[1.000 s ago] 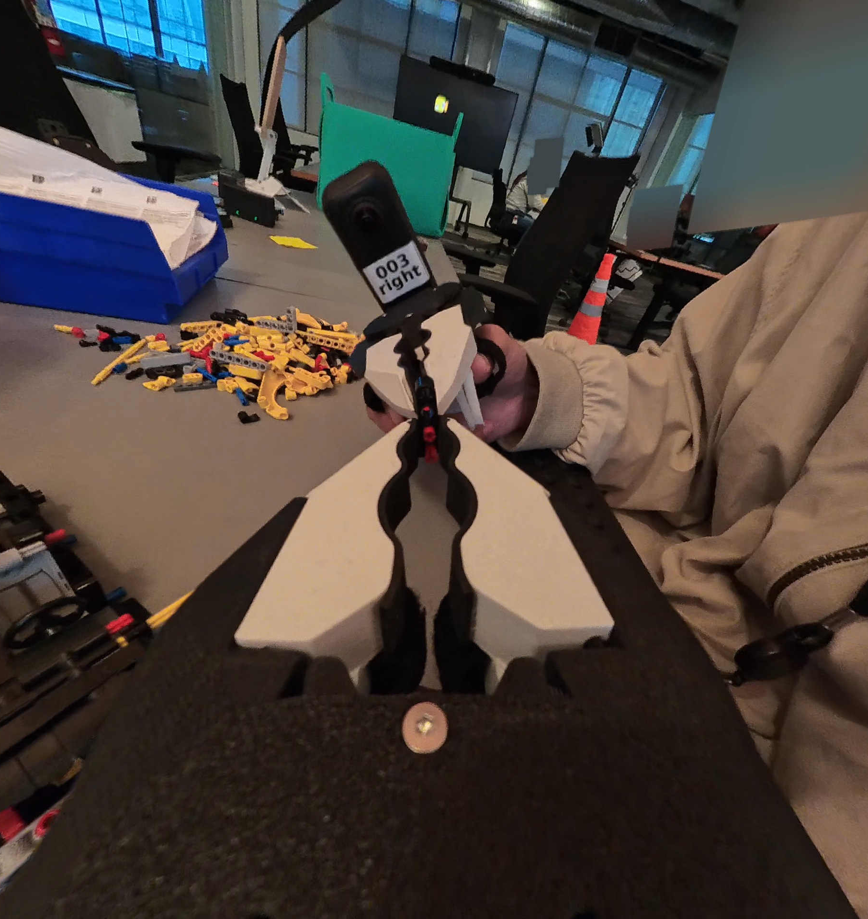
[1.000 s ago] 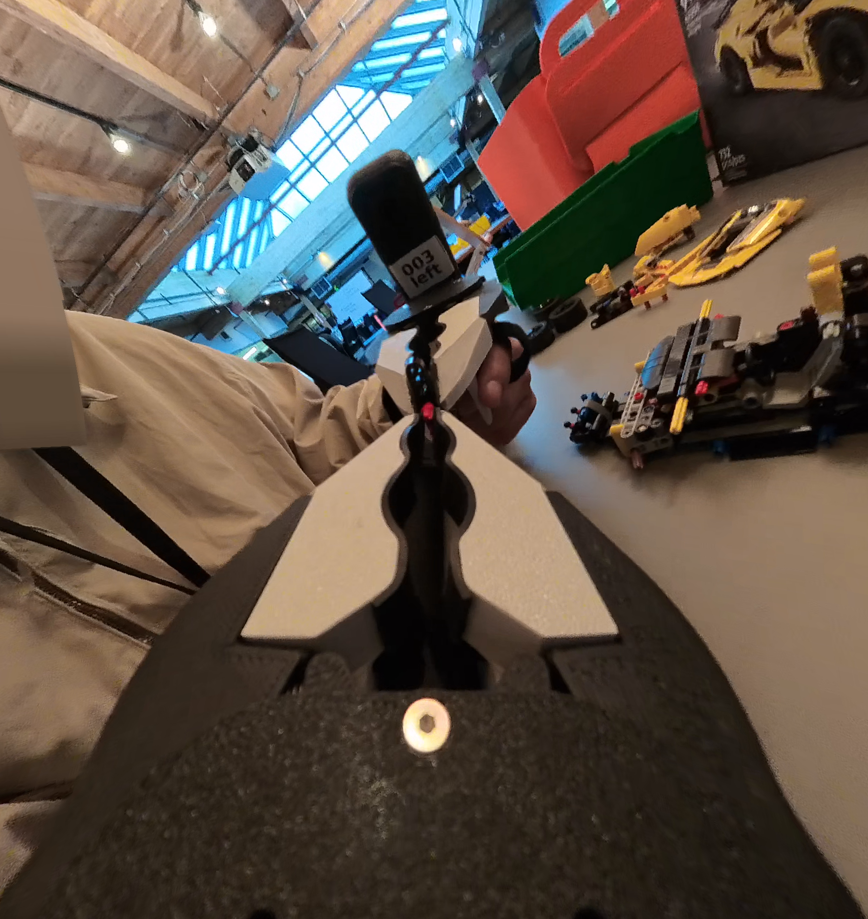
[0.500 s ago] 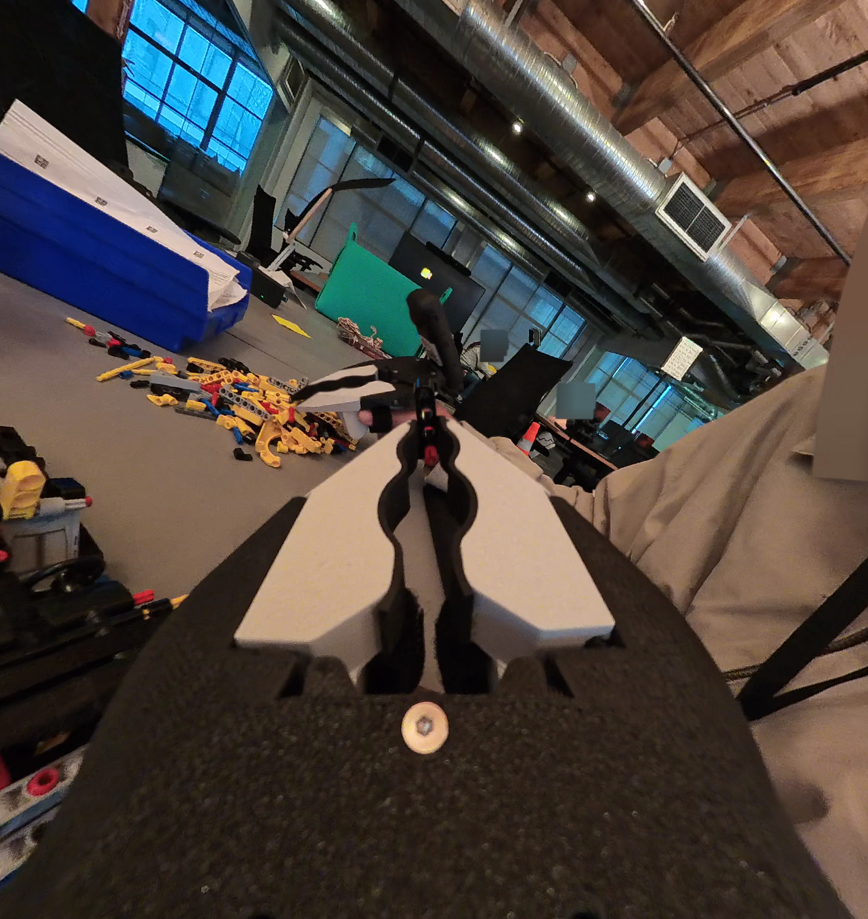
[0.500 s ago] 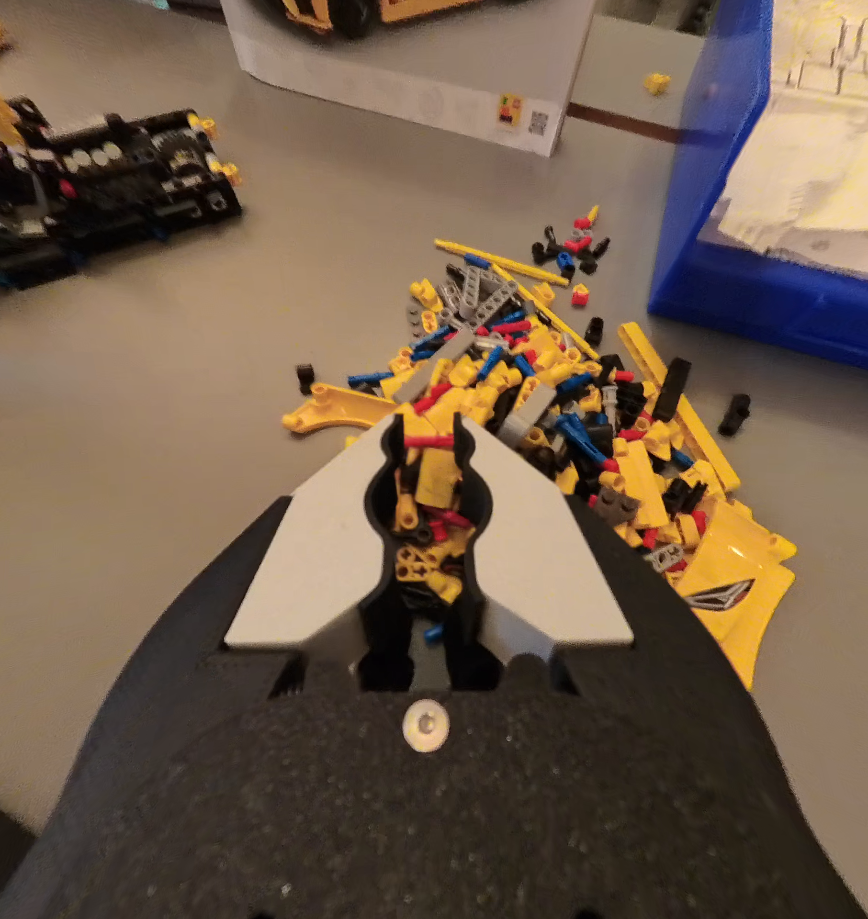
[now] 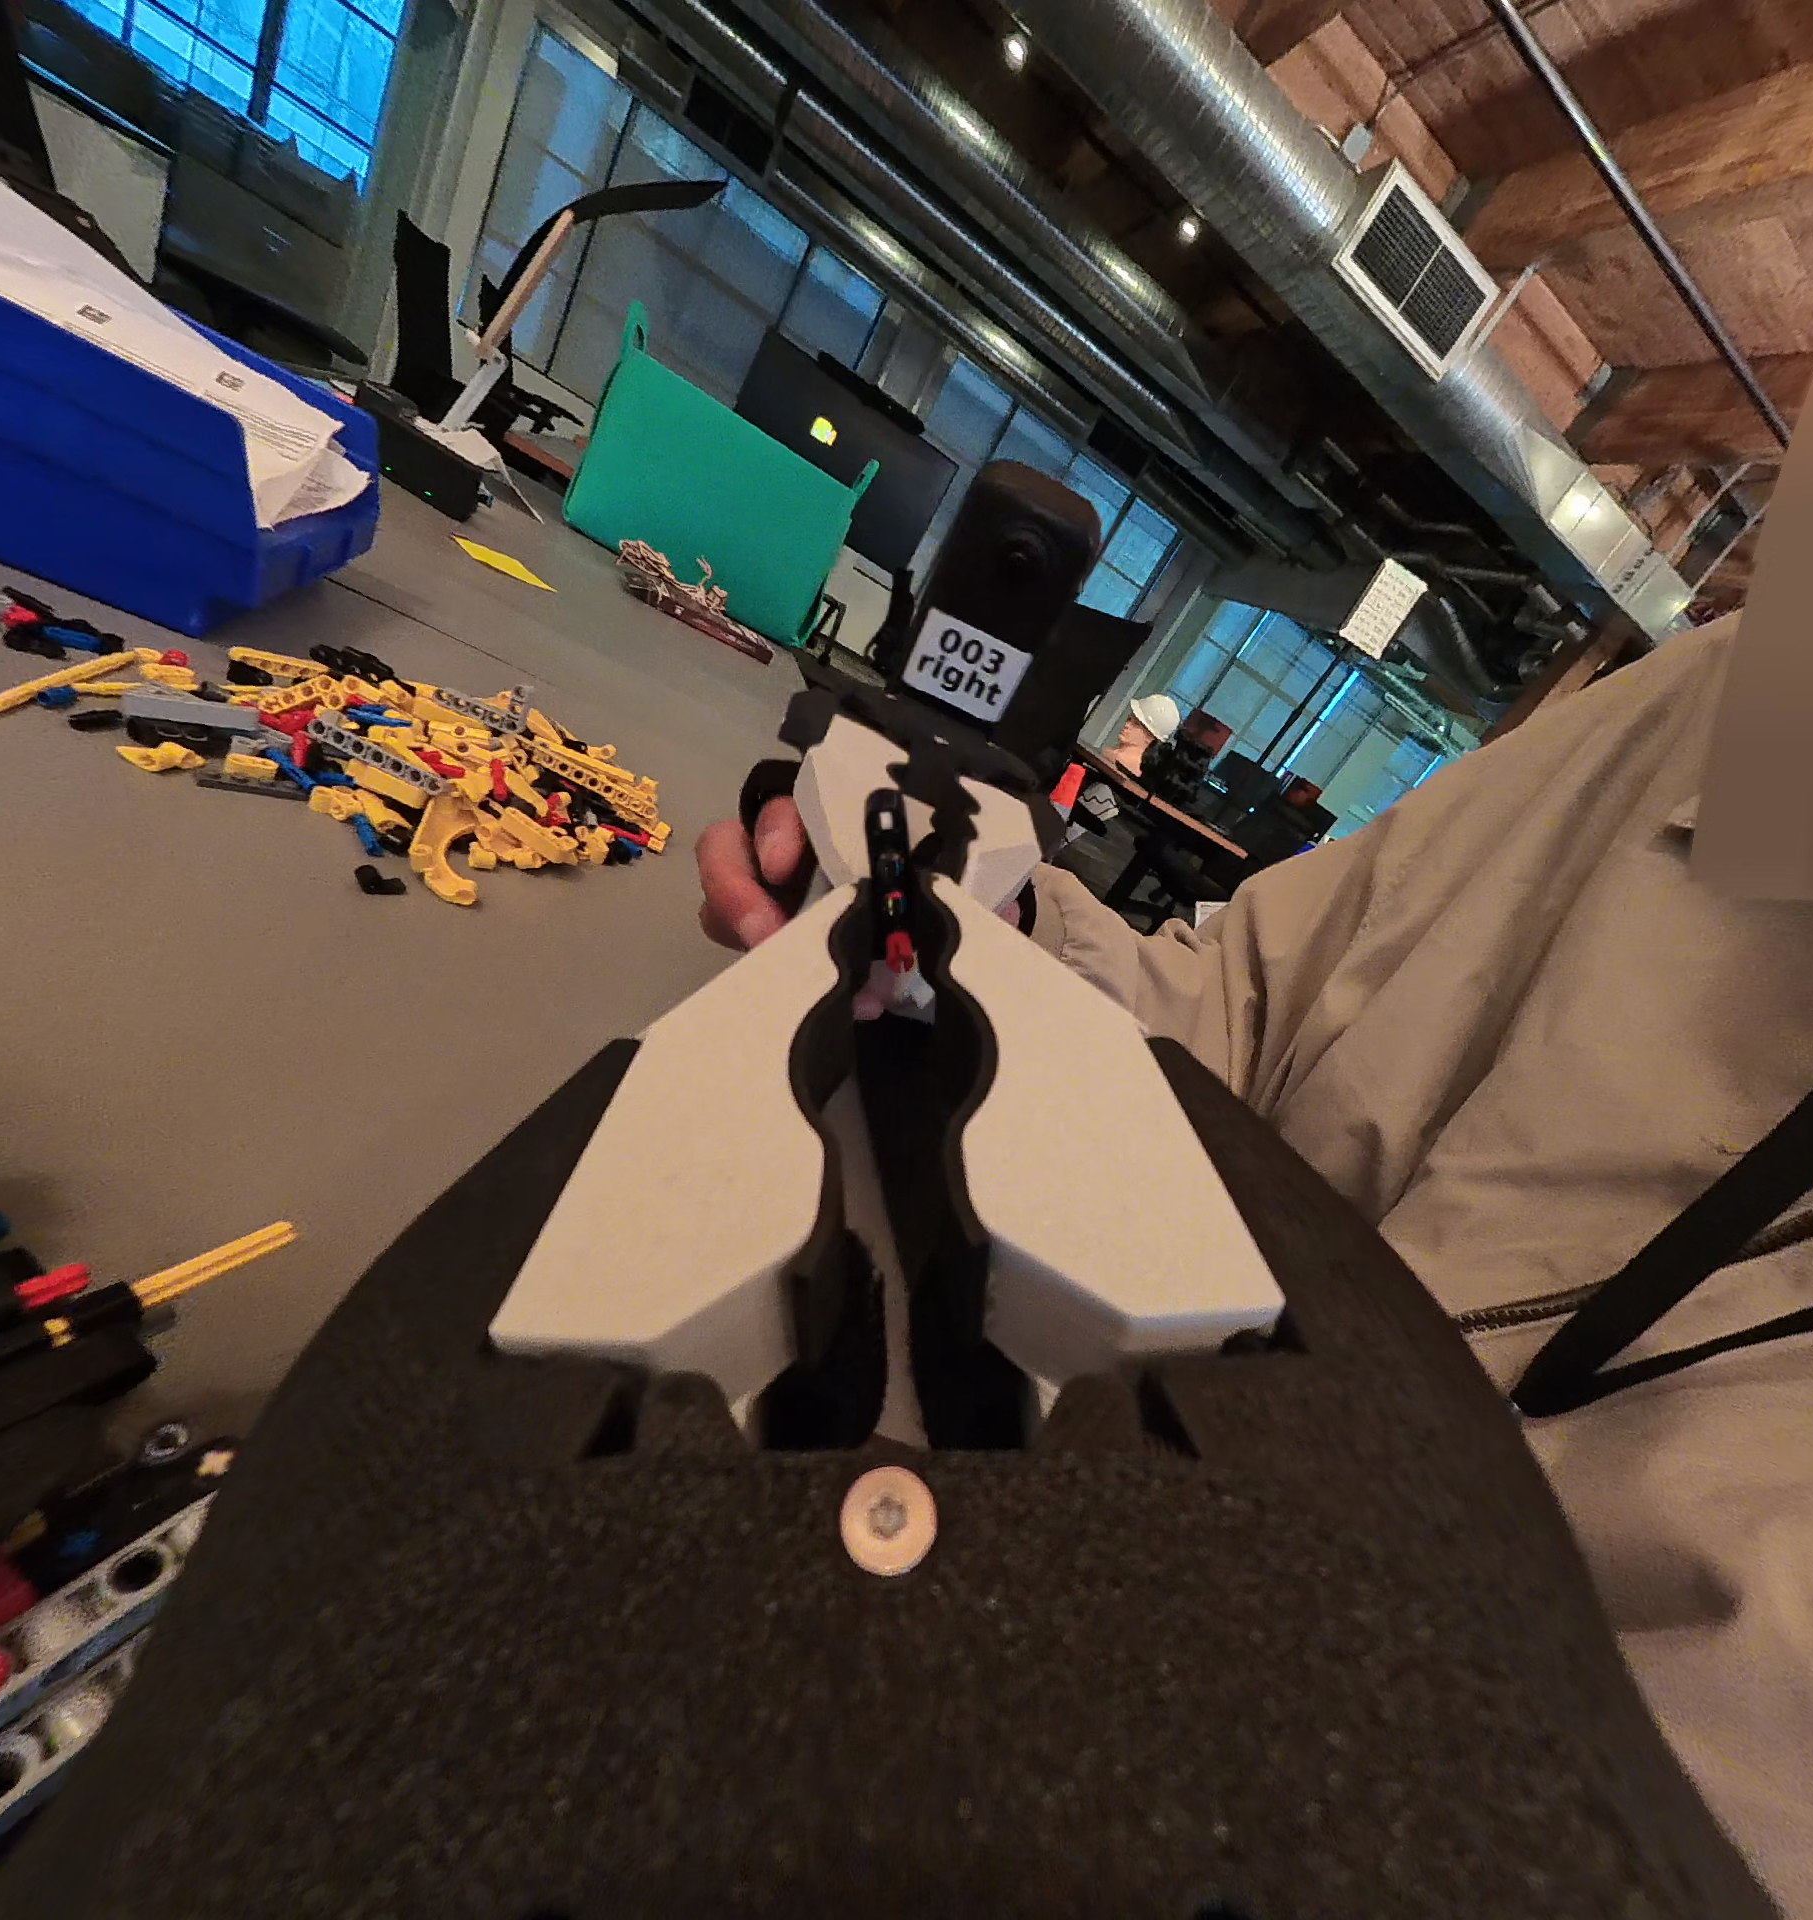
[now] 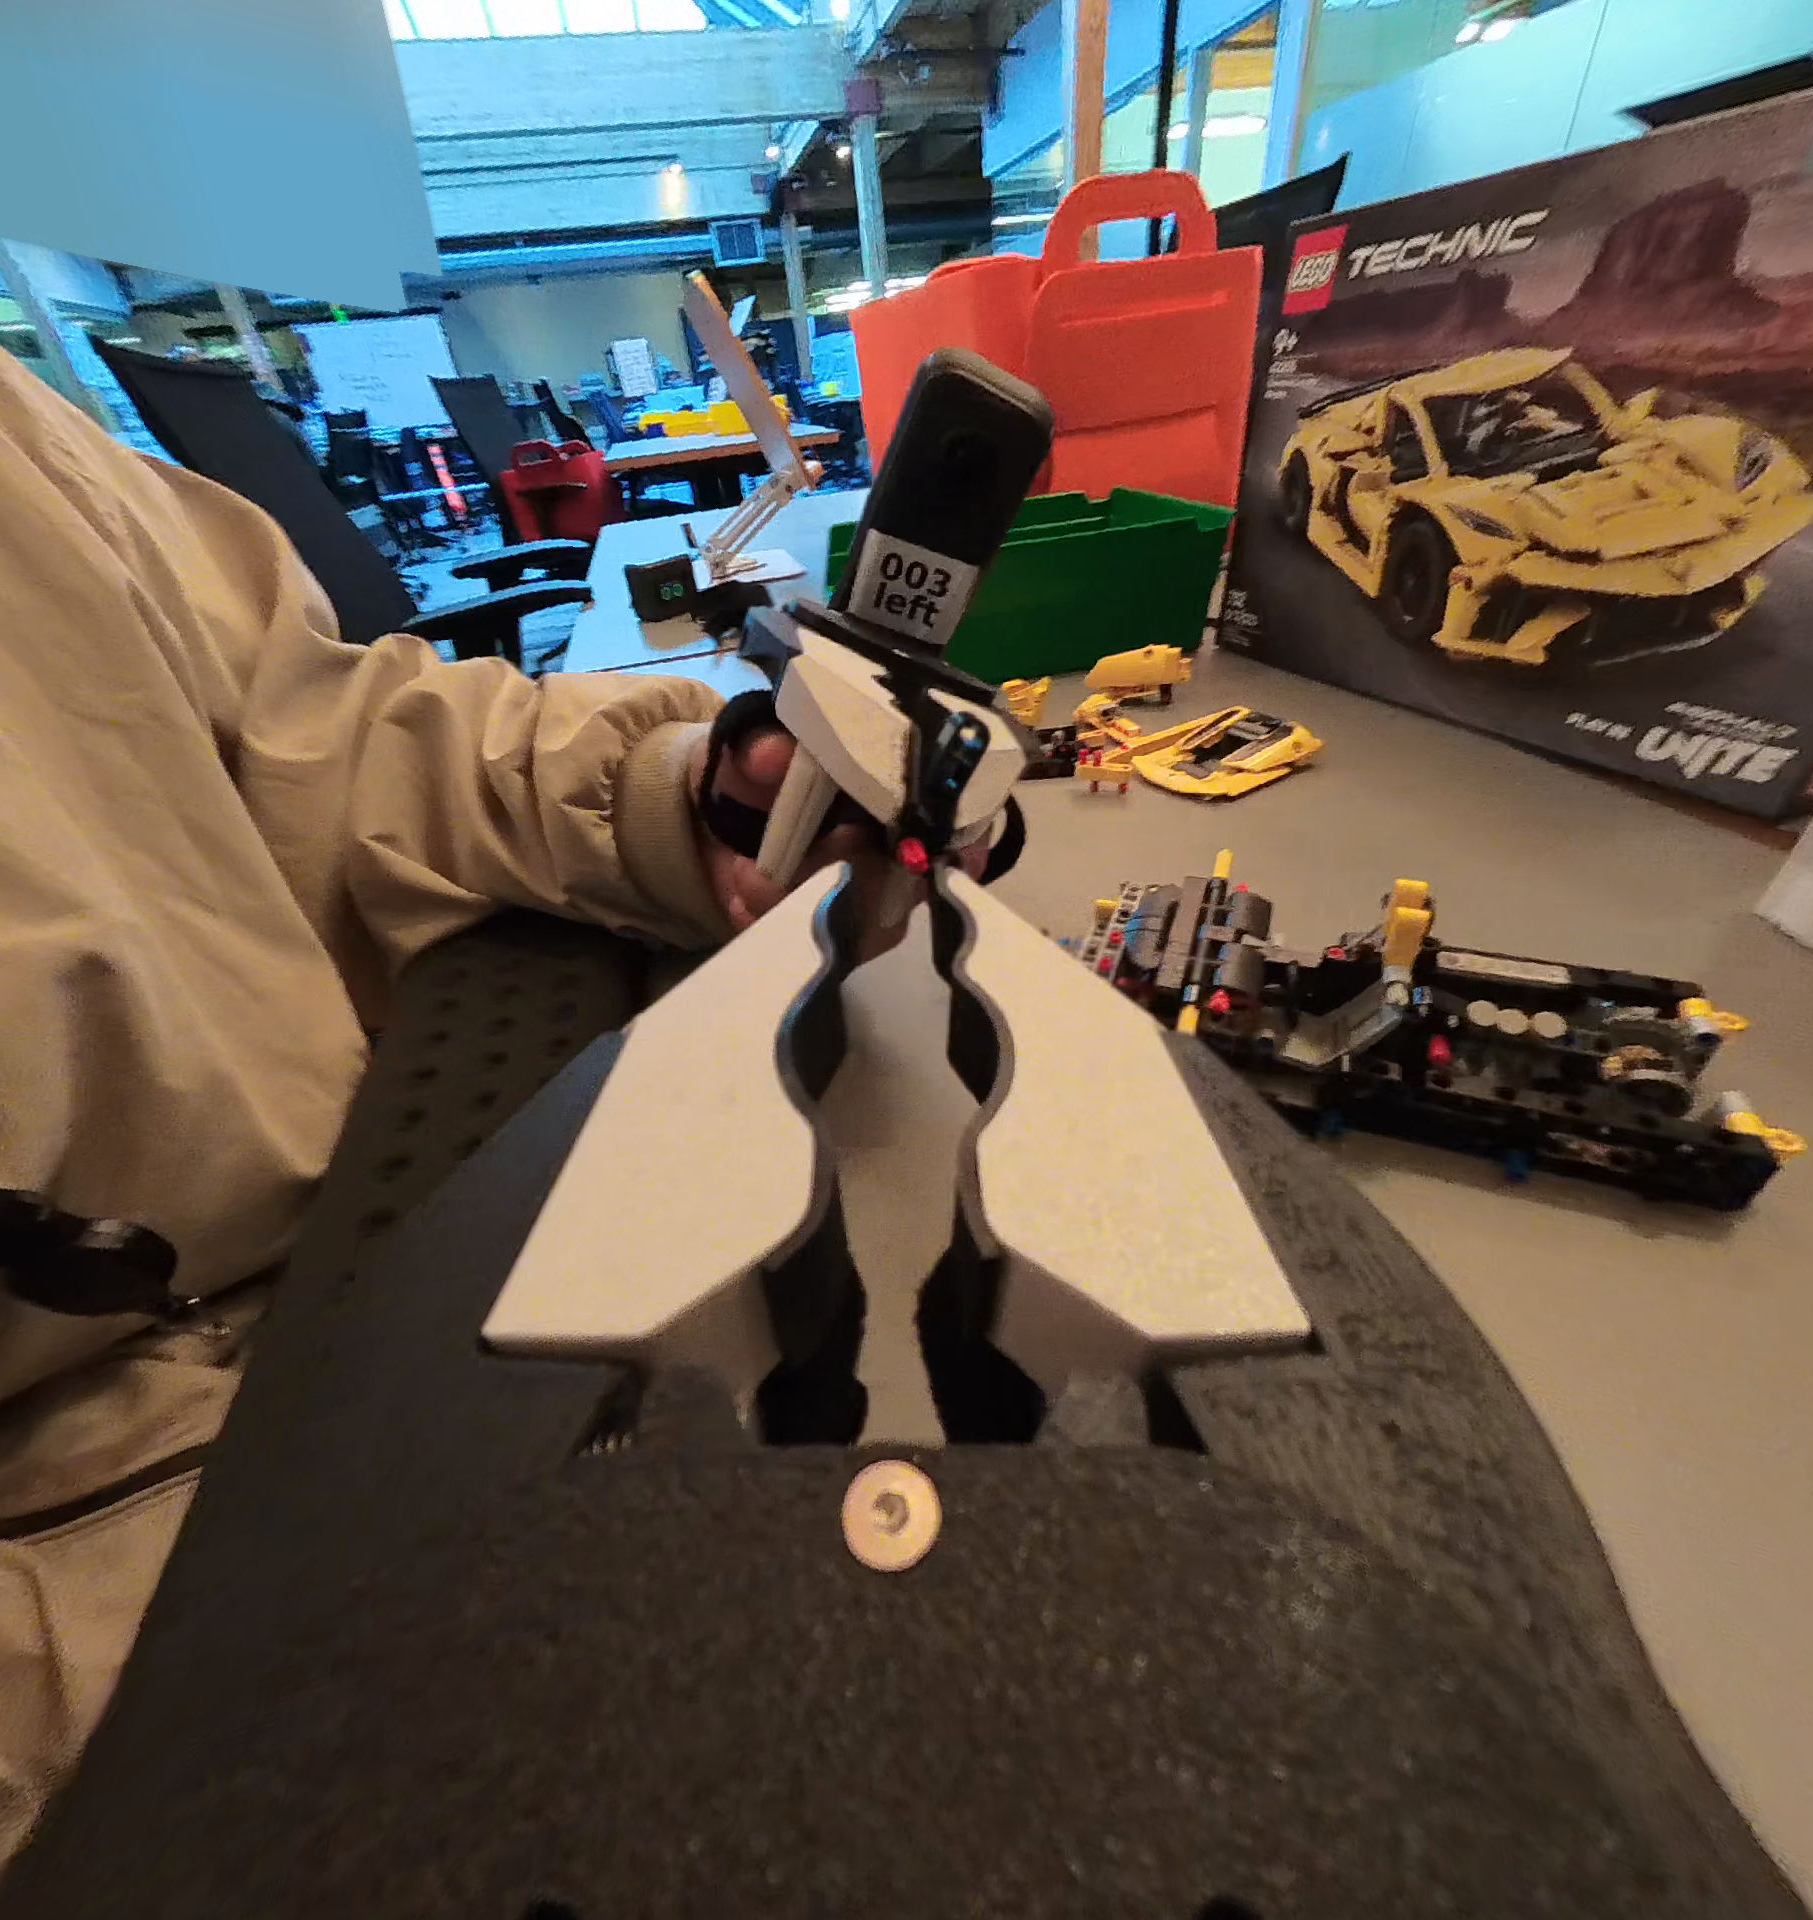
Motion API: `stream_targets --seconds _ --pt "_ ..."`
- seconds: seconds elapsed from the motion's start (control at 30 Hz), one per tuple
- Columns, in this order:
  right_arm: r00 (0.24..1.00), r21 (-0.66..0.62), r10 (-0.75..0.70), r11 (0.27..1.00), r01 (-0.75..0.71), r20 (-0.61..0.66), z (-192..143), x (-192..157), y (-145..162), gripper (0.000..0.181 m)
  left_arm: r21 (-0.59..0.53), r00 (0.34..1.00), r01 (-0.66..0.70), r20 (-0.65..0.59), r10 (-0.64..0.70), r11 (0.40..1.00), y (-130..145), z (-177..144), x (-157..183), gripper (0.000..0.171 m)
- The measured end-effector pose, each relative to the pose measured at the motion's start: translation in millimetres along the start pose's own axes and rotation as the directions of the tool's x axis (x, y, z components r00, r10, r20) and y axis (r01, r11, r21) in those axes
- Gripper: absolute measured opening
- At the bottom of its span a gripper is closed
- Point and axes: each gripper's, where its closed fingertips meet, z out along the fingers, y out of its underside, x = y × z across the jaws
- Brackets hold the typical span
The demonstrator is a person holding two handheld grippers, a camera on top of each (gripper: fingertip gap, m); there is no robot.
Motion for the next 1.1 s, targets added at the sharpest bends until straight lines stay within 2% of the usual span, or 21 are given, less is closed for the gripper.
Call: stream_targets --seconds 0.33,0.47,0.63,0.83,0.9,1.1 --pt "1.000 -0.012 0.009 1.000 -0.009 0.025 1.1 -3.5 3.9 0.004 -0.047 1.000 -0.026 -0.011 0.026 0.999 8.7 4.5 3.5 0.007" --pt "0.997 -0.037 0.062 0.998 -0.060 0.053 0.1 -5.0 6.5 0.003 -0.063 0.999 -0.050 -0.009 0.050 0.997 10.9 4.9 4.6 0.007" --pt "0.991 -0.071 0.057 0.996 -0.048 0.124 -2.9 -12.4 11.8 0.003 -0.170 0.968 -0.246 0.002 0.250 0.954 20.3 3.5 10.4 0.006" --pt "0.985 -0.145 -0.002 0.989 0.028 0.174 -7.3 -17.7 23.9 0.002 -0.271 0.918 -0.384 -0.008 0.397 0.883 35.7 4.3 11.4 0.007" --pt "0.985 -0.171 -0.034 0.983 0.064 0.172 -7.2 -17.8 27.5 0.002 -0.293 0.903 -0.411 -0.004 0.429 0.863 39.5 3.3 10.3 0.007" --pt "0.980 -0.203 -0.070 0.973 0.108 0.184 -10.1 -17.0 28.2 0.002 -0.309 0.900 -0.415 -0.001 0.436 0.856 41.4 1.1 8.0 0.007"
